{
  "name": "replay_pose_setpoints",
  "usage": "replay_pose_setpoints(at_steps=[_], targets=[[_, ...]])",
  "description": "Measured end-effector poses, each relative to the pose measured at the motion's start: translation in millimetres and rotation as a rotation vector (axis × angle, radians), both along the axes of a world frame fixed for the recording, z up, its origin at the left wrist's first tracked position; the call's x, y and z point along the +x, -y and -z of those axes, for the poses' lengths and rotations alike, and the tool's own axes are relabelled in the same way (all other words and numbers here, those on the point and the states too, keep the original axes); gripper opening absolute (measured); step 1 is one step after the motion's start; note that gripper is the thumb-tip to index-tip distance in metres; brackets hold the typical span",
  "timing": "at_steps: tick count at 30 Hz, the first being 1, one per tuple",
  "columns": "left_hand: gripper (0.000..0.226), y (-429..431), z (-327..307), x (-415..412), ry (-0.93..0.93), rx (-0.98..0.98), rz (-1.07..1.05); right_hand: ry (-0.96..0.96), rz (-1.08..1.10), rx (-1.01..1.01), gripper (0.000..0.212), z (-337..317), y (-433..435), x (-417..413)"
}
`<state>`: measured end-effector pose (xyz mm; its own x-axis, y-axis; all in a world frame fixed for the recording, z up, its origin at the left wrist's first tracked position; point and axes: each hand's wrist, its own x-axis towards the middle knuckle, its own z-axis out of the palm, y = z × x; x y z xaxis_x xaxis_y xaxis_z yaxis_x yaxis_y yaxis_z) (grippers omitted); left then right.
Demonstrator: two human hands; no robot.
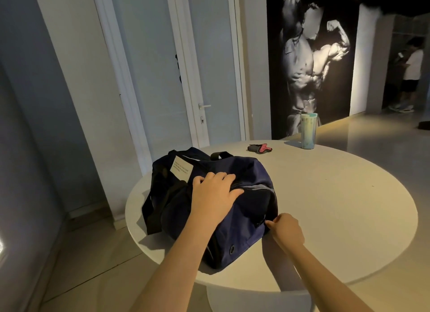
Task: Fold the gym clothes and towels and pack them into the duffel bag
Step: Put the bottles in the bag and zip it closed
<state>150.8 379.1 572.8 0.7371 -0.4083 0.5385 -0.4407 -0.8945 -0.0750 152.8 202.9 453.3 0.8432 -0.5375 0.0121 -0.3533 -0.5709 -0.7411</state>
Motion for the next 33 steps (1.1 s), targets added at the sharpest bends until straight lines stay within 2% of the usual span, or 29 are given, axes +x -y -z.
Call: replay_pose_setpoints(at_steps=[4,9,13,15,18,25,29,31,33], targets=[[0.049,-1,1,0,0.015,-0.022,0.011,-0.043,-0.023,0.023,0.017,-3,3,0],[0.049,-4,4,2,0.019,-0.038,0.027,-0.008,-0.159,0.208,0.023,-19,4,-5],[0.051,-7,6,2,0.025,-0.066,0.039,0.148,-0.154,0.414,0.028,-50,11,-19],[0.054,-8,7,2,0.023,-0.081,0.052,0.265,-0.176,0.474,0.024,-73,13,-28],[0.059,-8,7,-1,0.008,-0.121,0.078,0.366,-0.242,0.386,0.017,-109,2,-41],[0.068,-20,4,-7,-0.049,-0.216,0.110,0.440,-0.429,-0.062,0.021,-123,-22,-48],[0.074,-33,9,-16,0.058,-0.158,-0.017,0.397,-0.366,0.070,0.023,-123,-8,-47],[0.078,-41,14,-19,0.004,-0.168,-0.093,0.384,-0.392,0.060,0.023,-124,-9,-49],[0.079,-45,20,-19,-0.096,-0.199,-0.083,0.377,-0.448,-0.021,0.022,-125,-17,-54]])
